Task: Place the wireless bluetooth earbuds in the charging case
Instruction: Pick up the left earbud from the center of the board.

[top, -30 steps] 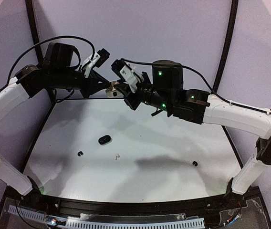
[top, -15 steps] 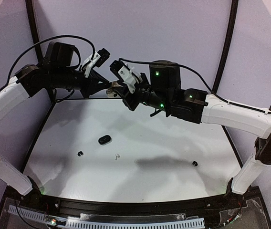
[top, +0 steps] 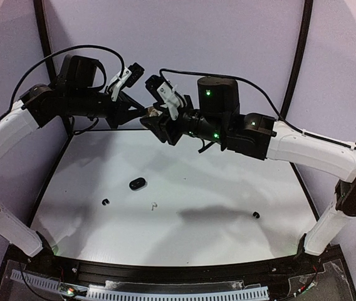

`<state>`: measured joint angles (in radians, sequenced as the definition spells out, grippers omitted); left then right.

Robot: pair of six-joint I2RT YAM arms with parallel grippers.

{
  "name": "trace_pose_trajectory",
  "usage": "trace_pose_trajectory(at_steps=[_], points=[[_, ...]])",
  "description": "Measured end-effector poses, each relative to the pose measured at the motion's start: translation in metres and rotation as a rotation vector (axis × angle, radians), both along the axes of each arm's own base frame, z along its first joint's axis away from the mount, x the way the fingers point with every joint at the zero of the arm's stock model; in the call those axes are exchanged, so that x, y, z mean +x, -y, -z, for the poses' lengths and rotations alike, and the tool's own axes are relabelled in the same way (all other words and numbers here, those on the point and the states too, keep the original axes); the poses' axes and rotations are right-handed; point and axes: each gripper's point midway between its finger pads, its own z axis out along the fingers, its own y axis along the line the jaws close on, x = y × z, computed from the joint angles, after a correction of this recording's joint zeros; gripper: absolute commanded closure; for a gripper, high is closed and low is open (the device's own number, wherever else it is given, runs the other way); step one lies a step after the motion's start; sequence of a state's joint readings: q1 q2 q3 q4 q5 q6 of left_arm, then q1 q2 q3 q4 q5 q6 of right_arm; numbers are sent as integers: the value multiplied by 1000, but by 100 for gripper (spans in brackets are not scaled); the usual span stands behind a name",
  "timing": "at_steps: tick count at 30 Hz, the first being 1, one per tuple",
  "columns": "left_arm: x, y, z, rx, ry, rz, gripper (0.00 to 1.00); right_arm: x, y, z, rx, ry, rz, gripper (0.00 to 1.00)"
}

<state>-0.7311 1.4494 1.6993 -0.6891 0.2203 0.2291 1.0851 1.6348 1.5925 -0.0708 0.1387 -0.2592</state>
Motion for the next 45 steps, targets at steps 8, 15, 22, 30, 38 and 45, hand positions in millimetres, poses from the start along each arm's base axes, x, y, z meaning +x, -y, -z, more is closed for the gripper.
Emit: trace_pose_trajectory(at_steps=[8,15,22,30,38,45], points=[[-2,2,0,-5,-6,7,99,-2,11,-21,84,-42,-4,31],[-2,3,8,10,-9,11,99,-11,51,-72,238,-45,17,76],[0,2,10,27,8,13,99,-19,47,-56,245,-175,-25,89],[8,-3,24,44,23,-36,99,-18,38,-10,212,-317,-22,81],[31,-58,102,157,20,-336,99,15,9,85,101,-609,172,69],[47,-115,135,180,17,-571,99,28,-22,213,-122,-901,336,56]])
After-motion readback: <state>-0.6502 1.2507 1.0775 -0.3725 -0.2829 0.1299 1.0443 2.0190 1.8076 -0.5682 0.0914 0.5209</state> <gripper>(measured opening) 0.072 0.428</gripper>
